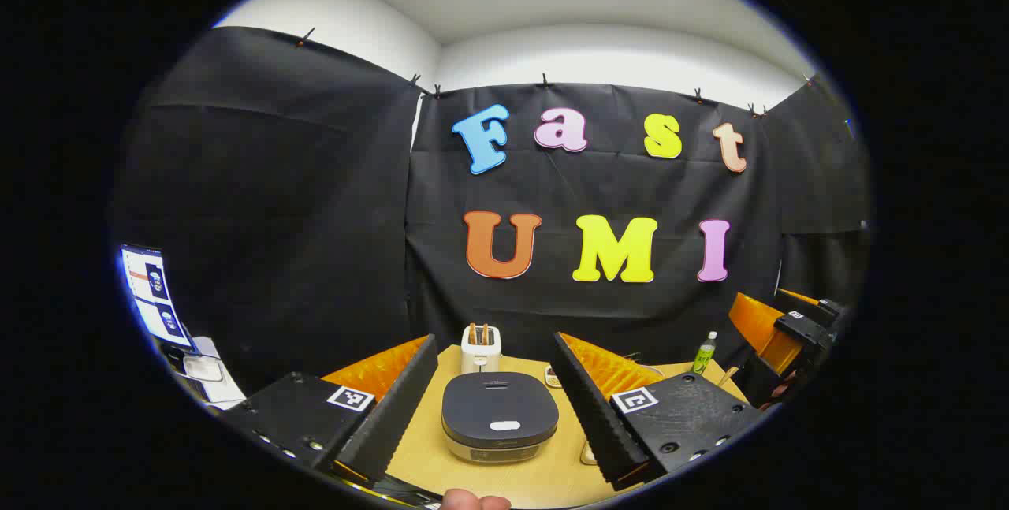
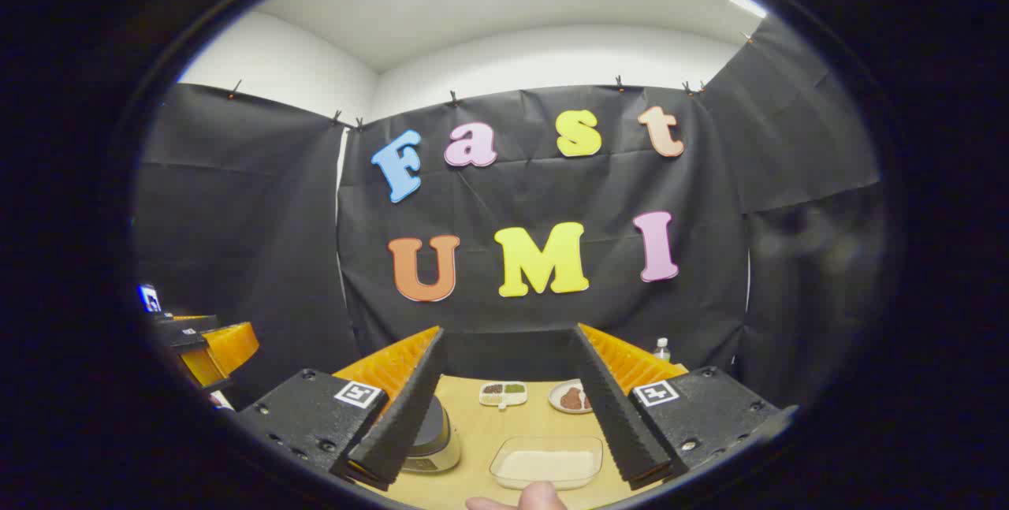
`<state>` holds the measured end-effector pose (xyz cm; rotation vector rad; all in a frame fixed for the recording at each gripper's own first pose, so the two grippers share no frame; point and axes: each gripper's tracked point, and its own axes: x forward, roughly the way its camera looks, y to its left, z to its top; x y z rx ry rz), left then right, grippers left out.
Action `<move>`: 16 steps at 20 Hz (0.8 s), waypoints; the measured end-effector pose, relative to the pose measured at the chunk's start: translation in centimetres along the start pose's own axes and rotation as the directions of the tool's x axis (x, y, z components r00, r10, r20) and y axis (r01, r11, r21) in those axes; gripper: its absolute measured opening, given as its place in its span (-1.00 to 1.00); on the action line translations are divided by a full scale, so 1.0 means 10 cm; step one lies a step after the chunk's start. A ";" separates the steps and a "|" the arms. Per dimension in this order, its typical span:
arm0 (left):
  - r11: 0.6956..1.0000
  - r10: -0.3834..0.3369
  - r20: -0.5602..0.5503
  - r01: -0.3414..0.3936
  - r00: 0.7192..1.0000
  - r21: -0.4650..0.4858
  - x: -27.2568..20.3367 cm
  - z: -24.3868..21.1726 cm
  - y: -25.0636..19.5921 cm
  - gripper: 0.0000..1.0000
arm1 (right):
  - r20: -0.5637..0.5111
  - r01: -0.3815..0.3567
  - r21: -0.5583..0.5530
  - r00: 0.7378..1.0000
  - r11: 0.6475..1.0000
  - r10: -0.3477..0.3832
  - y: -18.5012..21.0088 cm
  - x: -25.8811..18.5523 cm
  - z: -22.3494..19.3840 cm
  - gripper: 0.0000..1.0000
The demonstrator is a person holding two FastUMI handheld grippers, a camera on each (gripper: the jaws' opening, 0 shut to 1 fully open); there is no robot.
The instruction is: Close the left gripper, press the button to open the rice cooker; take a wooden spoon from the chopstick holder with the right hand, scoop a spoonful of rice and pour it into the rice cooker, then put the wooden spoon back into the chopstick holder.
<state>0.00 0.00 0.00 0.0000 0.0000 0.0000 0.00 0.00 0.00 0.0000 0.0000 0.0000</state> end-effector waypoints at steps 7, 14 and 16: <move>1.000 0.018 0.012 -0.018 1.000 0.000 -0.02 0.00 -0.13 0.88 | -0.012 0.002 -0.018 1.000 1.000 -0.002 -0.14 0.01 0.05 1.00; 0.999 0.045 0.012 -0.045 0.999 0.000 0.06 -0.03 -0.13 0.88 | -0.036 -0.026 -0.006 0.999 1.000 0.026 -0.14 0.04 0.01 1.00; 0.999 0.049 -0.004 -0.049 0.999 0.017 0.10 -0.07 -0.13 0.88 | -0.028 -0.025 -0.003 0.999 1.000 0.025 -0.16 0.06 0.05 0.97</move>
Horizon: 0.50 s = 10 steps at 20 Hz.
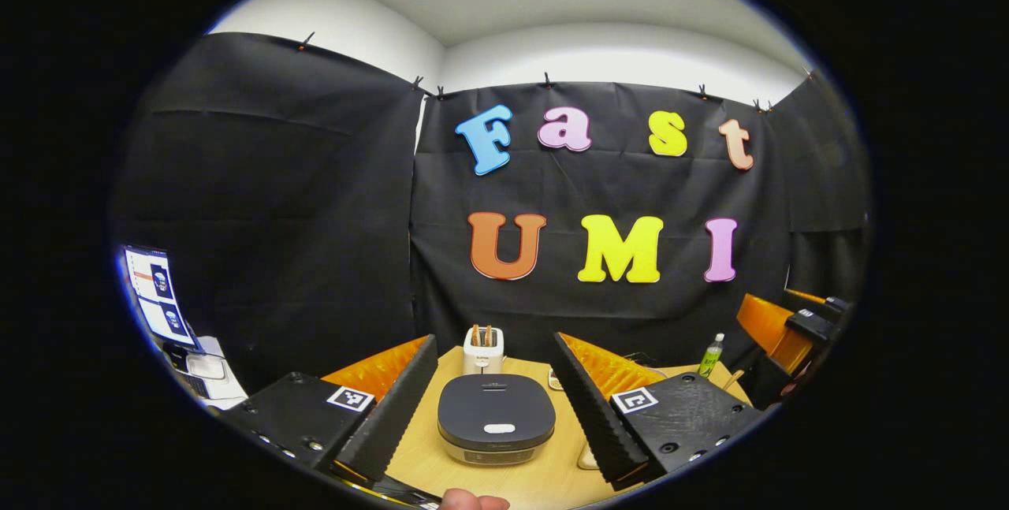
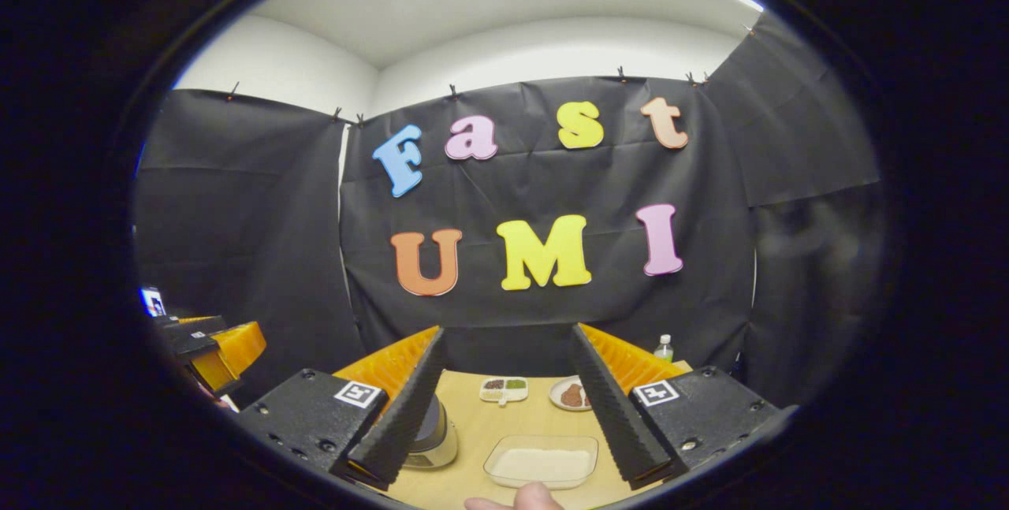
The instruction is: Close the left gripper, press the button to open the rice cooker; take a wooden spoon from the chopstick holder with the right hand, scoop a spoonful of rice and pour it into the rice cooker, then put the wooden spoon back into the chopstick holder.
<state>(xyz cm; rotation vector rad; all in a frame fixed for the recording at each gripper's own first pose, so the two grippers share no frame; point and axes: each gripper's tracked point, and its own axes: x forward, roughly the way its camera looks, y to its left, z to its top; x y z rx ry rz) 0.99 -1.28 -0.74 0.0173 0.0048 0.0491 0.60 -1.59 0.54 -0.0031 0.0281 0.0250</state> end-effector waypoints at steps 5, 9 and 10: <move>1.000 -0.012 -0.015 0.013 1.000 0.003 0.03 -0.04 -0.06 0.89 | -0.007 0.010 0.014 1.000 1.000 -0.010 -0.08 0.04 -0.04 1.00; 1.000 -0.021 -0.041 0.021 0.999 0.004 0.05 -0.14 -0.14 0.88 | -0.017 0.028 0.011 0.999 1.000 -0.028 -0.19 0.07 -0.08 1.00; 1.000 -0.019 -0.050 0.019 0.999 0.007 0.06 -0.19 -0.14 0.89 | -0.021 0.031 0.014 0.999 0.999 -0.030 -0.21 0.06 -0.12 1.00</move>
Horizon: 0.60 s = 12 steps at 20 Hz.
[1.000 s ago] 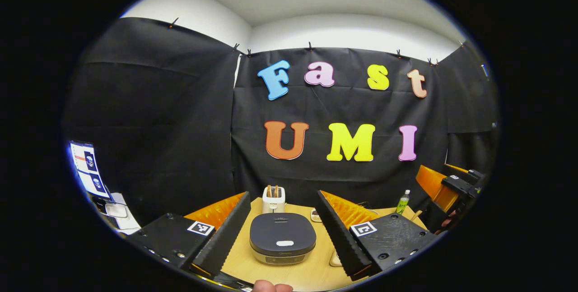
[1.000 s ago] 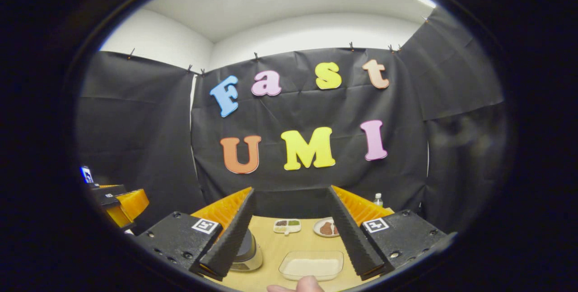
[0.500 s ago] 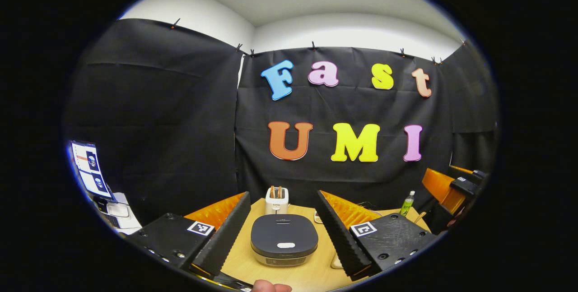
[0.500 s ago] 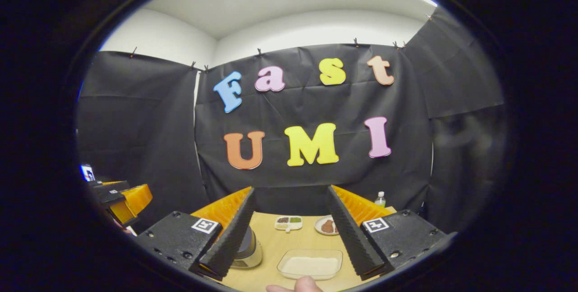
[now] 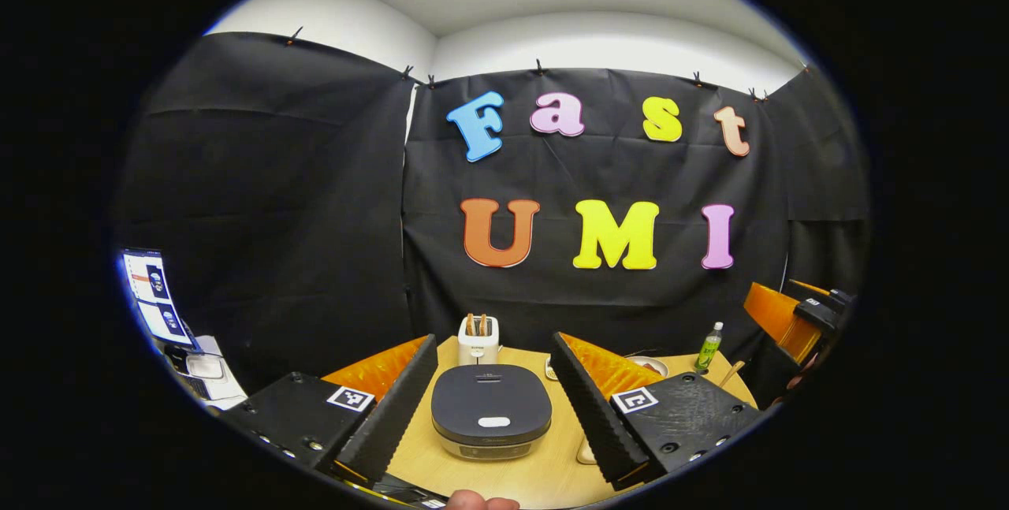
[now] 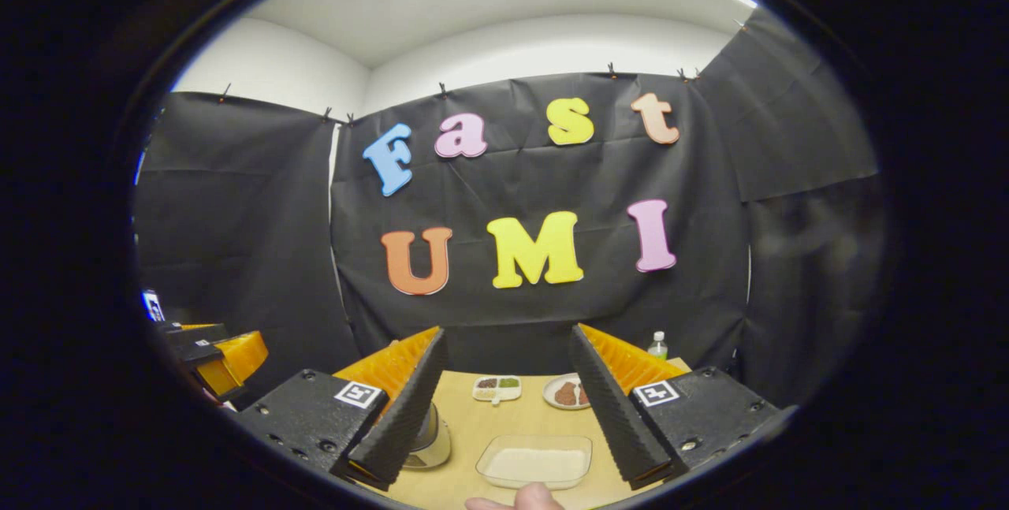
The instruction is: Close the left gripper, press the button to open the rice cooker; take a wooden spoon from the chopstick holder with the right hand, scoop a spoonful of rice and pour it into the rice cooker, then put the wooden spoon back into the chopstick holder.
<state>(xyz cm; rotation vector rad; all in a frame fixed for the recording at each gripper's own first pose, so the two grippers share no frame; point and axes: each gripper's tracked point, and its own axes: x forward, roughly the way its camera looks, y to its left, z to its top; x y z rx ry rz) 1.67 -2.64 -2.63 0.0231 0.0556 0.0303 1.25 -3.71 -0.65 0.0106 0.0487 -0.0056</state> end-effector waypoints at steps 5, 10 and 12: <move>1.000 0.003 -0.072 -0.004 0.997 -0.013 0.13 -0.25 -0.11 0.89 | -0.023 0.023 -0.002 0.999 1.000 -0.023 -0.24 0.09 -0.13 1.00; 1.000 0.001 -0.173 -0.003 0.985 -0.014 0.42 -0.67 -0.22 0.89 | -0.035 0.076 -0.071 0.996 0.995 -0.079 -0.77 0.19 -0.30 1.00; 1.000 0.000 -0.221 -0.005 0.975 -0.021 0.51 -0.84 -0.26 0.90 | -0.053 0.107 -0.071 0.992 0.992 -0.111 -0.95 0.23 -0.39 1.00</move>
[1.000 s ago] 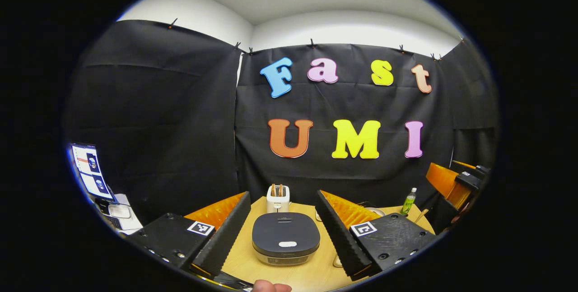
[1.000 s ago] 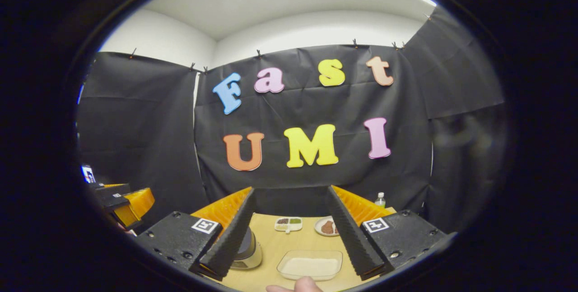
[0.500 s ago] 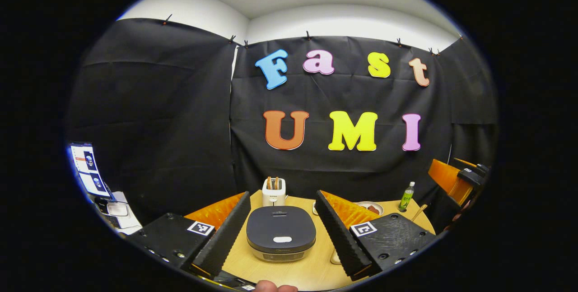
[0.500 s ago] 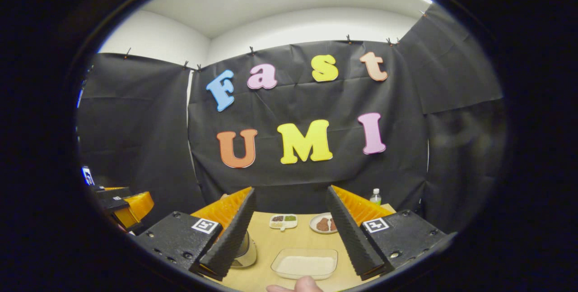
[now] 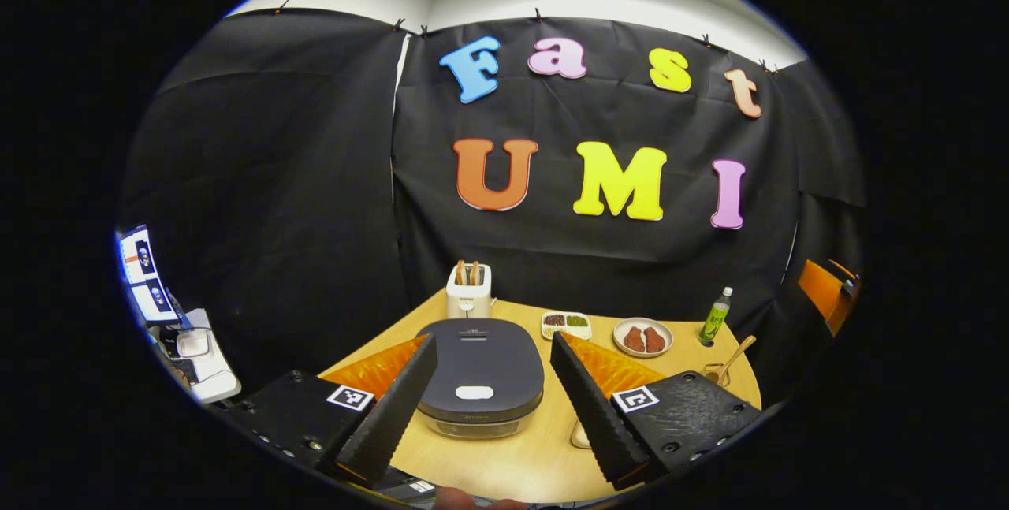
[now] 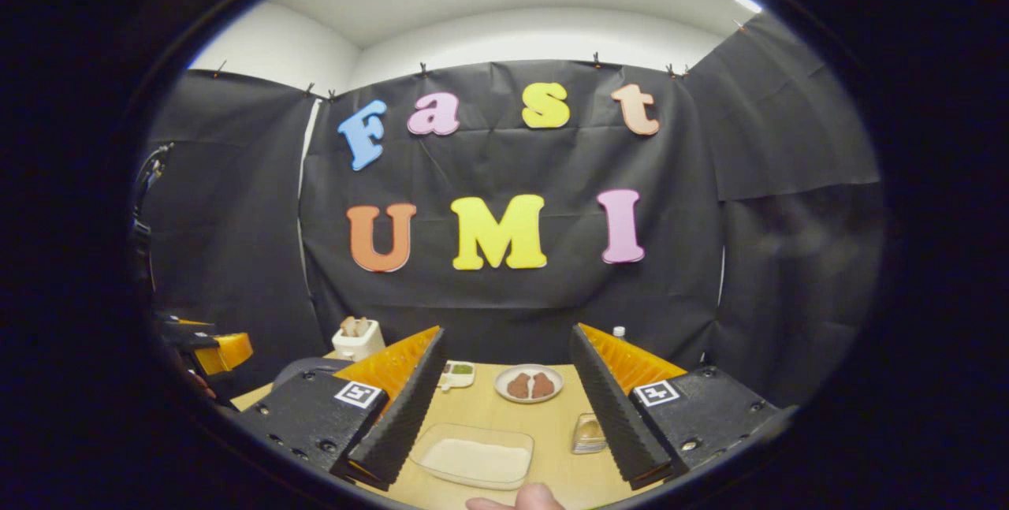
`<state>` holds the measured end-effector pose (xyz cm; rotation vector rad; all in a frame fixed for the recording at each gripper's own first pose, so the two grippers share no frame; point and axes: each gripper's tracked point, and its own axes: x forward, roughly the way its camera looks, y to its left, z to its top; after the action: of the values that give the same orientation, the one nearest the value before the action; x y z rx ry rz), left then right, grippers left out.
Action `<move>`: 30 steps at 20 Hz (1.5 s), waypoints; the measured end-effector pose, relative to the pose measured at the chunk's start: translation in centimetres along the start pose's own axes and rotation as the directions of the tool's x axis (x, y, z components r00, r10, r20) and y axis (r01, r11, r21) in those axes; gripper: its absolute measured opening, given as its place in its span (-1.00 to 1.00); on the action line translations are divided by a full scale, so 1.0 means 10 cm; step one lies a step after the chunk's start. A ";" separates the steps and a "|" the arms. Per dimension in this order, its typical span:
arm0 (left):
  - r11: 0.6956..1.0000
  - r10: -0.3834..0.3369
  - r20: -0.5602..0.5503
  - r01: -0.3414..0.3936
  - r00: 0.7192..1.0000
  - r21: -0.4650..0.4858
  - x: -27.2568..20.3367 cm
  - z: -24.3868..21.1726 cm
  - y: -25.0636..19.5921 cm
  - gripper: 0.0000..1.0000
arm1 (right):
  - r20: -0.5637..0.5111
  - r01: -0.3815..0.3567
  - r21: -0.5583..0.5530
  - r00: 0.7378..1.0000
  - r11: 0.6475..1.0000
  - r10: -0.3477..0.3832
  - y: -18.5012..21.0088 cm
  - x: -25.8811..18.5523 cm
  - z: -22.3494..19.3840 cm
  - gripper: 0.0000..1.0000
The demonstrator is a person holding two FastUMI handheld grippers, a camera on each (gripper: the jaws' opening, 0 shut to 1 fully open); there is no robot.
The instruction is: Close the left gripper, press the button to open the rice cooker; take a wooden spoon from the chopstick holder with the right hand, scoop a spoonful of rice and pour it into the rice cooker, then put the wooden spoon back into the chopstick holder.
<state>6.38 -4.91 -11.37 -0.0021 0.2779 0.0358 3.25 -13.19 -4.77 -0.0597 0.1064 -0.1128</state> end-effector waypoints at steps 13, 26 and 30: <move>0.995 0.085 -0.289 -0.097 0.953 -0.028 0.84 -1.01 0.22 0.89 | -0.146 0.068 0.043 0.987 0.997 -0.061 -0.56 0.44 -0.48 1.00; 0.995 0.033 -0.434 -0.070 0.900 -0.070 1.11 -1.41 0.29 -1.00 | -0.141 0.058 0.006 0.988 0.998 -0.056 -0.52 0.78 -0.54 1.00; 0.997 0.033 -0.444 -0.058 0.896 -0.041 1.05 -1.47 0.30 -1.00 | -0.136 0.084 0.001 0.987 0.996 -0.083 -0.54 0.81 -0.55 0.99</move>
<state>12.32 -1.61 -28.34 -0.0576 0.7357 0.0900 10.05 -19.79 -10.74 -0.0499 0.2400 -0.2007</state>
